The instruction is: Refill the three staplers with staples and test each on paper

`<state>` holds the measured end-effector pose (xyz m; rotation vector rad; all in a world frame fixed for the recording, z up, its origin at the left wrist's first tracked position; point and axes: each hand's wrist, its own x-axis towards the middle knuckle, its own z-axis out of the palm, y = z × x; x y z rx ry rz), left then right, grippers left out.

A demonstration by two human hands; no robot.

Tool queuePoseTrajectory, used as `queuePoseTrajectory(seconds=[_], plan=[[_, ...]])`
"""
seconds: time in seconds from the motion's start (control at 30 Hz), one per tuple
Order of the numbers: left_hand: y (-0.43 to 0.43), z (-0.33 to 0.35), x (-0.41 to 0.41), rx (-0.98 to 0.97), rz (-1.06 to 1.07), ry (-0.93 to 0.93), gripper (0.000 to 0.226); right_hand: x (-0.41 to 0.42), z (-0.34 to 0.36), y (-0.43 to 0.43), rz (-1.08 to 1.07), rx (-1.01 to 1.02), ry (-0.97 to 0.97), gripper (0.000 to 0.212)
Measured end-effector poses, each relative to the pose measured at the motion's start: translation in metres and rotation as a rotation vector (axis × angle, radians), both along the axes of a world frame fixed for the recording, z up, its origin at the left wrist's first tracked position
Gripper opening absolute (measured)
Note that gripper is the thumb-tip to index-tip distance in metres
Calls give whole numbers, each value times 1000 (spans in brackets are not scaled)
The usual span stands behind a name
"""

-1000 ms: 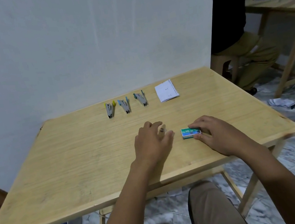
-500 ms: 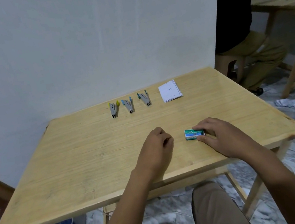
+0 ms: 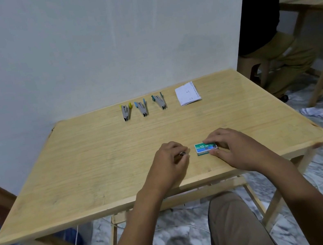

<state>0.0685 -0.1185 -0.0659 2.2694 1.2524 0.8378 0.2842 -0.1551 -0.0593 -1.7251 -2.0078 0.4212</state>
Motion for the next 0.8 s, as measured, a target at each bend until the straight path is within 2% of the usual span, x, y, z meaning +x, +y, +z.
queuePoseTrajectory(seconds=[0.43, 0.67, 0.8], plan=[[-6, -4, -7, 2, -72, -81, 20, -14, 4, -5, 11, -32, 48, 38], [-8, -4, -12, -103, -72, -168, 27, -20, 3, -6, -19, -16, 66, 36], [-5, 2, -19, -175, -50, -229, 20, -26, 10, -5, -105, 113, 162, 26]])
